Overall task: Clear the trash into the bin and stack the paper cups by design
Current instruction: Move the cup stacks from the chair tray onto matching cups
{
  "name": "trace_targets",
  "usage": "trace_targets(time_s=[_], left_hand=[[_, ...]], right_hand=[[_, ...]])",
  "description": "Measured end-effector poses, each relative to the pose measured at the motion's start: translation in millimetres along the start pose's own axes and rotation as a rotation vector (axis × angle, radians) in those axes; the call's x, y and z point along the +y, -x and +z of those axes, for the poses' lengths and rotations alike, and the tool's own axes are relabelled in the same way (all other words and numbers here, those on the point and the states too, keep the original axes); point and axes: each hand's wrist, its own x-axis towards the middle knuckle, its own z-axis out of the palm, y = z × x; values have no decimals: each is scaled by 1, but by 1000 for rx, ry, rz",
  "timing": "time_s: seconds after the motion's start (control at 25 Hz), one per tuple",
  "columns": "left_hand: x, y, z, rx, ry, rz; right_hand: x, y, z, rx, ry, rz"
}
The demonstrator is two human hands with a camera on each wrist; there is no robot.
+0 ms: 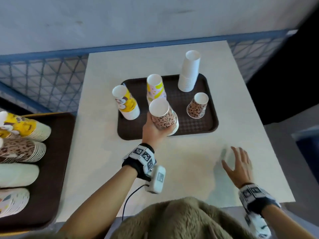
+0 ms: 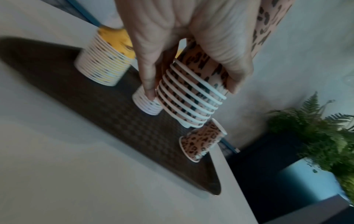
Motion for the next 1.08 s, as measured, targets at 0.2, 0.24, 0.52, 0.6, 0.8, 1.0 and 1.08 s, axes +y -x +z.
trace_targets(time_s=[0.2, 0.24, 0.52, 0.6, 0.8, 1.0, 1.08], left_hand=[[50, -30, 69, -51, 22, 96], [58, -37, 77, -46, 20, 109], [74, -66, 117, -12, -42, 106], [66, -66, 121, -34, -63, 62], [39, -54, 102, -95, -138, -46], [11, -25, 31, -13, -160, -71], [-5, -11, -9, 90, -180, -81]], right_hand=[[58, 20, -16, -235, 269, 46], [59, 20, -16, -274, 286, 38], [61, 14, -19, -348, 242, 19], [61, 14, -19, -355, 241, 10], [67, 14, -16, -338, 243, -22], [28, 0, -7, -338, 317, -389], [-22, -11, 2, -362, 237, -548]])
